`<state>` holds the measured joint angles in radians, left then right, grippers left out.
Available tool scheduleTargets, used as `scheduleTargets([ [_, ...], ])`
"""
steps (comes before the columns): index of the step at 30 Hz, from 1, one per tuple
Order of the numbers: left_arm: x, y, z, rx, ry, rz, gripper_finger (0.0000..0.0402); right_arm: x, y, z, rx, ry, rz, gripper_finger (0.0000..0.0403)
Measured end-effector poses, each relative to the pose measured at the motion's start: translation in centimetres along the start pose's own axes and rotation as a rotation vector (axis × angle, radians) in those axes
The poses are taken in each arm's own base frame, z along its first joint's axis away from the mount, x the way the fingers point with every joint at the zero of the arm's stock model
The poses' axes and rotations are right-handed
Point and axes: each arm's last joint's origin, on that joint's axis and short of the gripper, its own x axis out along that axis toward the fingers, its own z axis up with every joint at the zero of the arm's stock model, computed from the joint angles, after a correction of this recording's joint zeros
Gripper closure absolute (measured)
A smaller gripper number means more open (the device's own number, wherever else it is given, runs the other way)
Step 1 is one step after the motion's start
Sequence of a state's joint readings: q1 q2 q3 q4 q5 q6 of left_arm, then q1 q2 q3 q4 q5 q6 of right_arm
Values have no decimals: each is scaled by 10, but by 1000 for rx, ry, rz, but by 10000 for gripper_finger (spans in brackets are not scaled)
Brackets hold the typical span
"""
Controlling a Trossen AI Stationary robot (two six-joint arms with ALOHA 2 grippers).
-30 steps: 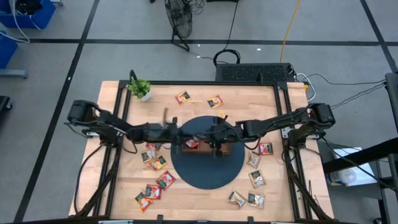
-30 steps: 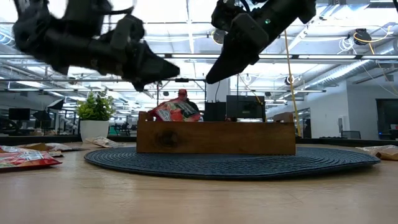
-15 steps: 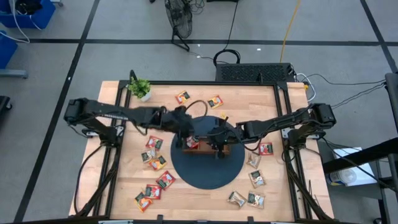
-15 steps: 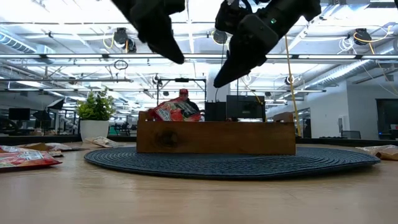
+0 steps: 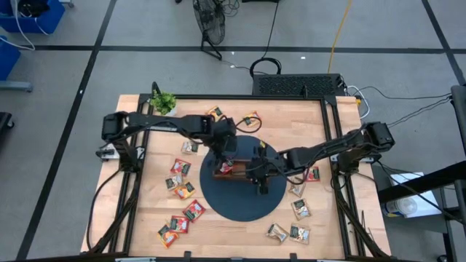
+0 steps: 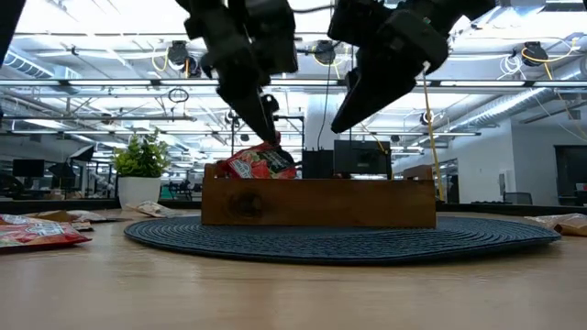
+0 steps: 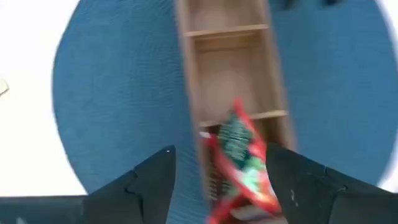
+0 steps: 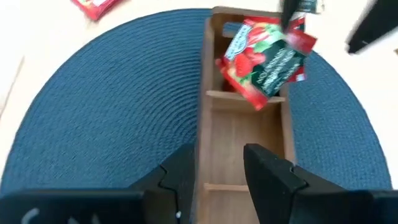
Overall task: Pick & Place Tea
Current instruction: Put the red tea bag into the left section of the wooden organizer
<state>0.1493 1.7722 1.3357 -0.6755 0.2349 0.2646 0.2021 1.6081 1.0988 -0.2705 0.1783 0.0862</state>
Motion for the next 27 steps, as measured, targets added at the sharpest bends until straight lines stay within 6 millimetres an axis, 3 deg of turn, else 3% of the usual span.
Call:
scheduleTargets([
  [9,19,7,-3,-20,35,-14,166,-1,5,0,-15,-3,10,283],
  [17,9,2,-4,-18,29,-78,190,-1,5,0,-13,-4,9,284],
  [27,9,-1,-8,-33,65,-120,250,-1,5,0,-11,-8,8,284],
])
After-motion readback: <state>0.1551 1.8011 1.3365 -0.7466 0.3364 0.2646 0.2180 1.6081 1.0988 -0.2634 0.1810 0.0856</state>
